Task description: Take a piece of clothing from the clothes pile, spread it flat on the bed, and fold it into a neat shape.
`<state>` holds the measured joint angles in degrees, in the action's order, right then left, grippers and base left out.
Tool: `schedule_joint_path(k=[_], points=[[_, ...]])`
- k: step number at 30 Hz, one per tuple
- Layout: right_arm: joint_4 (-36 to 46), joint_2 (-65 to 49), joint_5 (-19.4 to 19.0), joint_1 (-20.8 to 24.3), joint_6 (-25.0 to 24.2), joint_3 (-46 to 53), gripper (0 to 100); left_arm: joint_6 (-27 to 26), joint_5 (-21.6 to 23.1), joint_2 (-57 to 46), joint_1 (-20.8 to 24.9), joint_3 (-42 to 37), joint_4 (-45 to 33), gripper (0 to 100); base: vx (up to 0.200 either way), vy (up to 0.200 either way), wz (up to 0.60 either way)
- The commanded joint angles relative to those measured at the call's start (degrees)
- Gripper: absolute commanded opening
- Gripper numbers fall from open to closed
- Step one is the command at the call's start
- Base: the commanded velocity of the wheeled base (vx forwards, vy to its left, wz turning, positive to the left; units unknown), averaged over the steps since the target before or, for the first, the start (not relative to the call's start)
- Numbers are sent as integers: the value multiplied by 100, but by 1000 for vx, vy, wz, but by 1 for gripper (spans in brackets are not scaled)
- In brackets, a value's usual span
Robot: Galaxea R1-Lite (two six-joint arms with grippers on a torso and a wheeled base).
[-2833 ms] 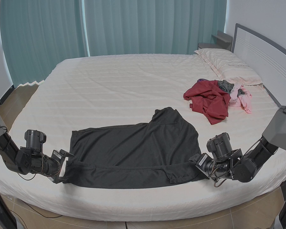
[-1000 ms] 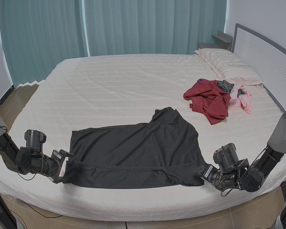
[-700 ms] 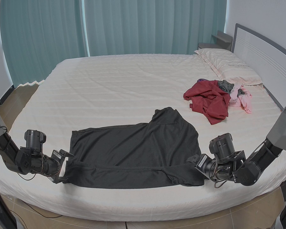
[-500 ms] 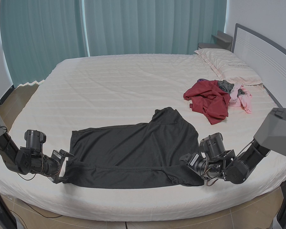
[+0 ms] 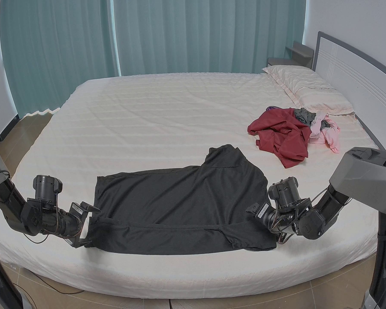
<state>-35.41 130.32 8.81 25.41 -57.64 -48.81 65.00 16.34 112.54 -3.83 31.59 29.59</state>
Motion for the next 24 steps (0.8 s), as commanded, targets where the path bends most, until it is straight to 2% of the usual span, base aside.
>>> schedule_joint_path(k=[1,8,13,16,20,24], points=[[-1,-244,24,-27,33,-6,100,4,1,4,-4,-3,3,100,0,0,0],[-1,-824,15,-62,156,337,100,-110,1,4,-22,-12,3,100,0,0,0],[-80,-912,15,-44,394,812,100,-875,10,-57,-162,-241,47,100,0,0,0],[-264,-912,15,-62,429,1005,100,-1060,10,-66,-171,-285,47,100,0,0,0],[-581,-1052,6,-97,648,1427,100,-1060,19,-127,-171,-285,56,100,0,0,0],[-959,-1202,-126,-220,622,1805,100,-1024,-8,-154,-153,-293,47,100,0,0,0]])
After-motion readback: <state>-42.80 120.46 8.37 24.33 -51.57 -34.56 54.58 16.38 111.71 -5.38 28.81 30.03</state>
